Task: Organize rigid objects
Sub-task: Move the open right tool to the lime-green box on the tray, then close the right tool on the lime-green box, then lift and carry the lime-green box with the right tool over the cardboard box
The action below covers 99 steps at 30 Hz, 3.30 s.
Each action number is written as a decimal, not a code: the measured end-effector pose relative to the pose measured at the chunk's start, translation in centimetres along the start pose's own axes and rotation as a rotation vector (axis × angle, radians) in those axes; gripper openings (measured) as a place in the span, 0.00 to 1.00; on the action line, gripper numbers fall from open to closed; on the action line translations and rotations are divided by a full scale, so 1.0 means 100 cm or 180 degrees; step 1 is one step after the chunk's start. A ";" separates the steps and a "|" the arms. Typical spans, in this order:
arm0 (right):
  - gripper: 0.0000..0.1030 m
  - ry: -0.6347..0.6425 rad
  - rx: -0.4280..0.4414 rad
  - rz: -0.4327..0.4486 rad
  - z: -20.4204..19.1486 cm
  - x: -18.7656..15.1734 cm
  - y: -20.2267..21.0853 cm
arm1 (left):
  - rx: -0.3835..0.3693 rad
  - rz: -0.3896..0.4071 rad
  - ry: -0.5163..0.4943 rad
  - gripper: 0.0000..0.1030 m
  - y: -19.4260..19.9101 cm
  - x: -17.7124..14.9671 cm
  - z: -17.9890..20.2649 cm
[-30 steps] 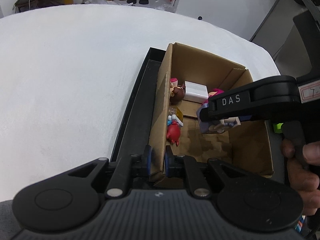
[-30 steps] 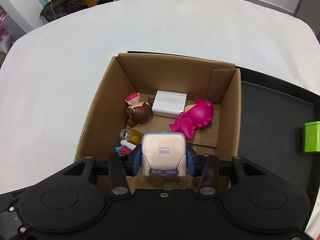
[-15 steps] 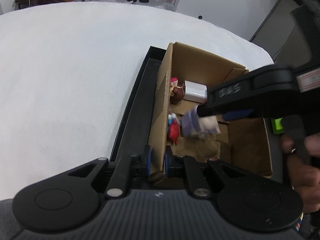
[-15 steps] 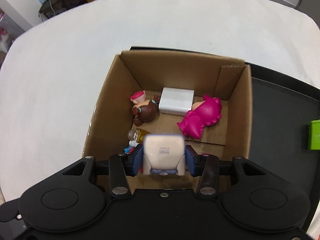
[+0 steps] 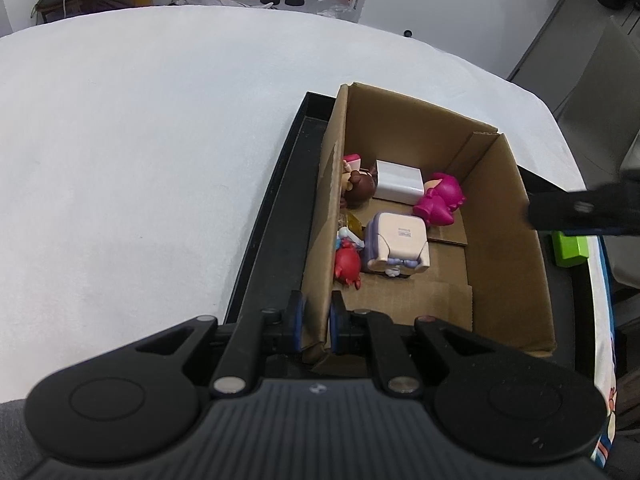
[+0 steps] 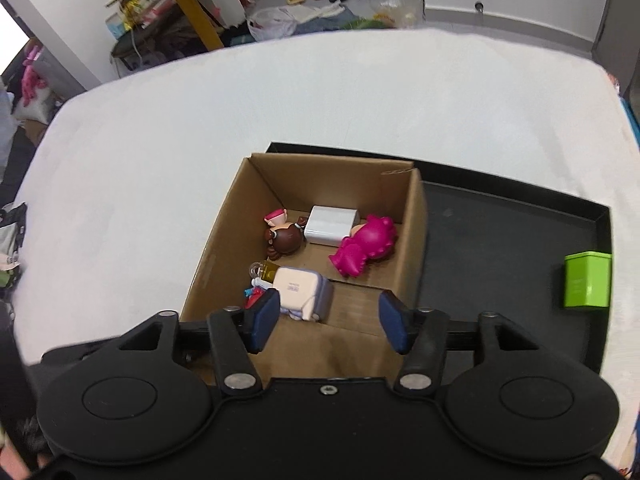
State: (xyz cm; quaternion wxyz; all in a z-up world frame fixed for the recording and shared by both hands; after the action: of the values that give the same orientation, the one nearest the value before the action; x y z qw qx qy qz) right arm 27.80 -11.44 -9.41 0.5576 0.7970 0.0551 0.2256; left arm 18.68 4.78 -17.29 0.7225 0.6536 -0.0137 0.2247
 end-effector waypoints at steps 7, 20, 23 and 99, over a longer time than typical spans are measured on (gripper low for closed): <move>0.76 0.0036 -0.0033 0.0214 0.029 -0.012 0.032 | 0.0117 0.0009 -0.0016 0.12 0.000 0.000 0.003; 0.84 -0.0059 0.0109 0.0611 0.093 -0.035 0.068 | 0.0397 0.0098 -0.0081 0.18 0.005 -0.004 0.011; 0.84 -0.0193 0.0130 0.0687 0.113 -0.037 0.070 | 0.0433 0.0109 -0.0064 0.18 0.005 -0.005 0.012; 0.55 -0.1224 -0.0189 0.0242 0.222 -0.001 -0.059 | 0.0449 -0.0062 -0.0133 0.14 -0.006 0.000 0.017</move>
State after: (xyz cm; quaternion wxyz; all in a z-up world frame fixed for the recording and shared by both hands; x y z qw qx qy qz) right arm 38.00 -28.47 -20.93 0.5722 0.8101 -0.0893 0.0916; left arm 19.32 3.11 -17.60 0.6763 0.7076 -0.0066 0.2044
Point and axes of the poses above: each gripper's, at about its wrist camera, not at the fingertips, and y roughly against the way its jaws point, z to its right, x to its top, the point moved 4 cm from there along -y, roughly the way its jaws point, and after that the axes turned 7 degrees about -z, right-handed, at the moved point
